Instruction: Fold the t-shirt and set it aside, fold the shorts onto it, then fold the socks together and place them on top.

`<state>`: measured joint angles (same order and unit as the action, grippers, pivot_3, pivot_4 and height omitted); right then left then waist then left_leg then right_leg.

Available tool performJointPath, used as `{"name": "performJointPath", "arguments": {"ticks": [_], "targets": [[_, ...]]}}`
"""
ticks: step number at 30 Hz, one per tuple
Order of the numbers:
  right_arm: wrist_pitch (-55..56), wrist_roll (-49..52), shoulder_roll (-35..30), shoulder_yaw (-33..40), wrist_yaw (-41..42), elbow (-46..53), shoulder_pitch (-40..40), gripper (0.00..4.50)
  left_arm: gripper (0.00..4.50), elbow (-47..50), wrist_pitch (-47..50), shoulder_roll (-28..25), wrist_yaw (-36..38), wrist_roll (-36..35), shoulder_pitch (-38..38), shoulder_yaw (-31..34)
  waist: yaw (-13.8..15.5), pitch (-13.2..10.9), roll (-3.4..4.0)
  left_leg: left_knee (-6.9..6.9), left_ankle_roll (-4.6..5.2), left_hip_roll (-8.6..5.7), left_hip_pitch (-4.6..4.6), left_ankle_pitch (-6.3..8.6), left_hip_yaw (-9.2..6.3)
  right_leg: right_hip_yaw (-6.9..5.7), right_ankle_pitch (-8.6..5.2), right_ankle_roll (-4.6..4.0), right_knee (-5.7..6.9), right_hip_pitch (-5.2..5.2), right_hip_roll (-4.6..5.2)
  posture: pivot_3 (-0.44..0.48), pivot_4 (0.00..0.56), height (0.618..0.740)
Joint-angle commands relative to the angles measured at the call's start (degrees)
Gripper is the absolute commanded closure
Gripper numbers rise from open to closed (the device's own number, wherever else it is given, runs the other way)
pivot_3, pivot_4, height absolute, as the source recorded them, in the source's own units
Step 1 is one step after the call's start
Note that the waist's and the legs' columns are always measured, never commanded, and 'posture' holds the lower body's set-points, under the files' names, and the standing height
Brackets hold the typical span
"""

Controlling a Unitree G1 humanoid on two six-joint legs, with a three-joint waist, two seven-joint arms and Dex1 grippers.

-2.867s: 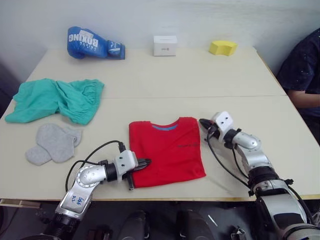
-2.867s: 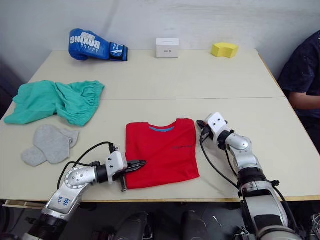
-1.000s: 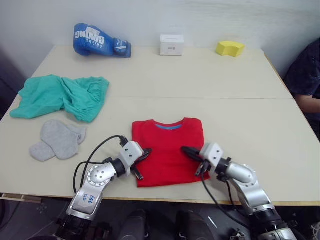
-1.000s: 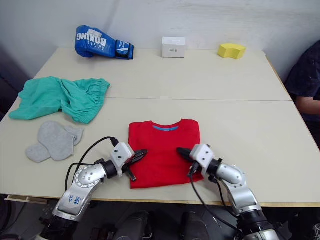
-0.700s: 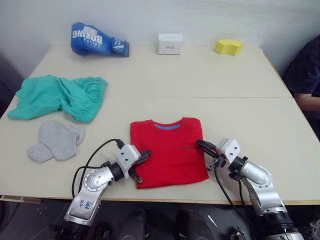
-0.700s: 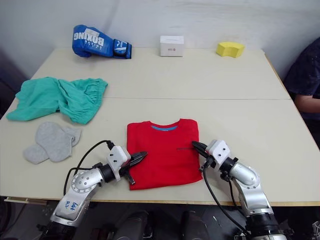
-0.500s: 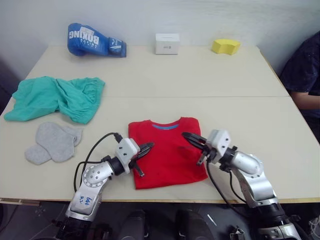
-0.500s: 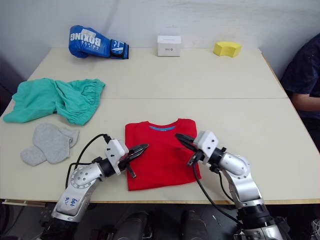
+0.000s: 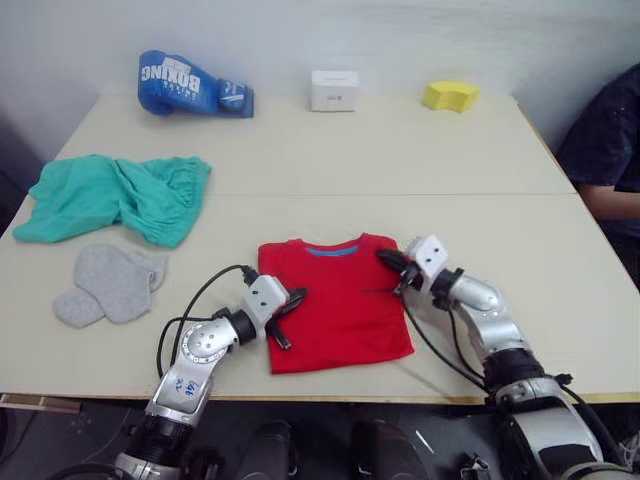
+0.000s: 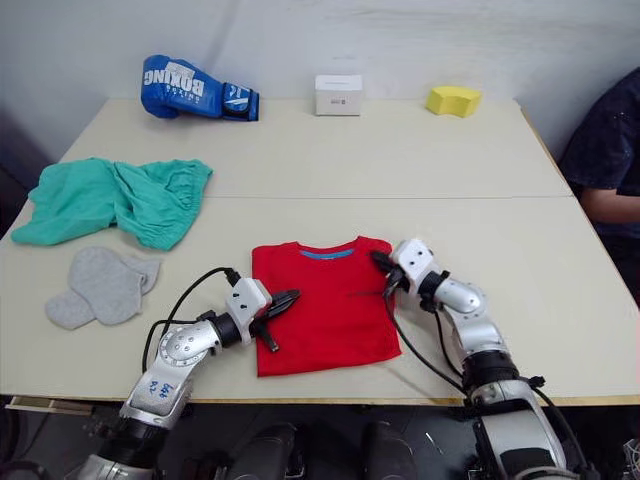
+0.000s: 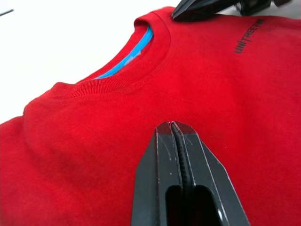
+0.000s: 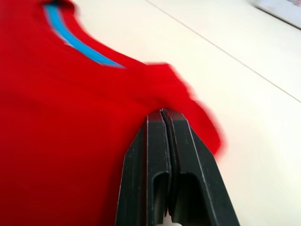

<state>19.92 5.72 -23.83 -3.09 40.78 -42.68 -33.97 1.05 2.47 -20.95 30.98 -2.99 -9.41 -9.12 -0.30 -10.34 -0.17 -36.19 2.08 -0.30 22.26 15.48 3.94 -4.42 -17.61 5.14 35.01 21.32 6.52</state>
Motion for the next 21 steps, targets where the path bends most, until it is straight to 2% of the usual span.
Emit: {"name": "performJointPath", "arguments": {"ticks": [1, 4, 6, 7, 12, 15, 18, 21], "targets": [[0.6, 4.3, -1.8, 5.6, 2.4, -5.2, -2.3, 4.50, 4.47, -2.3, 0.0, -0.9, 0.4, 1.0, 1.0, 0.2, 0.0, 0.0, 0.00, 0.00, 0.00, 0.00, 0.00, -0.02, 0.00, -0.01, 0.01, -0.01, 0.00, 0.01, 0.00, 0.000, 0.150, 0.740], [-3.3, 8.9, -3.5, 8.4, 9.0, -2.8, -2.5, 4.50, 4.47, -1.5, -0.9, -1.0, 0.6, 0.4, 1.4, 0.8, 0.0, 0.0, 0.04, 0.08, -0.01, 0.01, 0.06, -0.04, -0.01, 0.00, 0.01, -0.01, 0.02, 0.10, 0.00, 0.000, 0.150, 0.740], [-11.2, 12.6, -5.1, 9.4, 13.4, 2.0, -1.3, 4.14, 4.50, -1.3, -2.5, -0.8, 0.9, -0.3, 1.5, 1.3, 0.0, 0.0, 0.07, 0.12, 0.02, 0.01, 0.11, -0.05, 0.00, 0.01, 0.01, -0.01, -0.01, 0.15, 0.00, 0.000, 0.150, 0.740], [-15.7, 13.5, -6.5, 9.5, 14.6, 5.0, -0.3, 3.91, 4.50, -1.2, -4.0, -0.7, 1.4, -0.9, 1.3, 1.7, 0.0, -0.1, 0.11, 0.12, 0.04, 0.01, 0.11, -0.06, 0.00, 0.00, 0.01, -0.01, -0.01, 0.16, 0.00, 0.000, 0.150, 0.740], [-48.2, 23.2, -16.9, 8.8, 21.9, 23.9, 6.1, 2.17, 4.50, -1.3, -7.4, -0.5, 4.1, -3.8, 0.3, 3.0, 0.3, -0.1, 0.26, 0.10, 0.04, 0.02, 0.24, -0.03, -0.02, -0.01, 0.00, -0.02, -0.05, 0.26, 0.04, 0.000, 0.150, 0.740], [-68.6, 33.5, -20.5, 11.4, 22.3, 31.9, 7.4, 1.11, 4.50, -1.6, -7.5, -0.6, 5.6, -4.9, 1.1, 3.4, 0.1, -0.2, 0.30, 0.10, 0.08, 0.03, 0.37, 0.01, -0.05, -0.03, 0.00, -0.02, -0.15, 0.33, 0.07, 0.000, 0.150, 0.740], [-84.7, 39.0, -23.8, 11.5, 21.0, 36.1, 8.5, 0.12, 4.50, -1.5, -7.2, -0.8, 7.5, -5.0, 1.4, 2.6, 0.1, -0.2, 0.34, 0.14, 0.08, 0.04, 0.39, 0.05, -0.05, -0.02, -0.01, -0.04, -0.23, 0.37, 0.07, 0.000, 0.150, 0.740], [-92.7, 38.5, -24.3, 8.8, 17.1, 37.5, 8.2, 0.05, 4.50, -1.4, -6.9, -0.6, 8.2, -4.6, 1.2, 2.2, 0.3, -0.2, 0.35, 0.13, 0.10, 0.04, 0.54, 0.08, -0.09, -0.07, -0.01, -0.05, -0.34, 0.46, 0.06, 0.000, 0.150, 0.740]]}}
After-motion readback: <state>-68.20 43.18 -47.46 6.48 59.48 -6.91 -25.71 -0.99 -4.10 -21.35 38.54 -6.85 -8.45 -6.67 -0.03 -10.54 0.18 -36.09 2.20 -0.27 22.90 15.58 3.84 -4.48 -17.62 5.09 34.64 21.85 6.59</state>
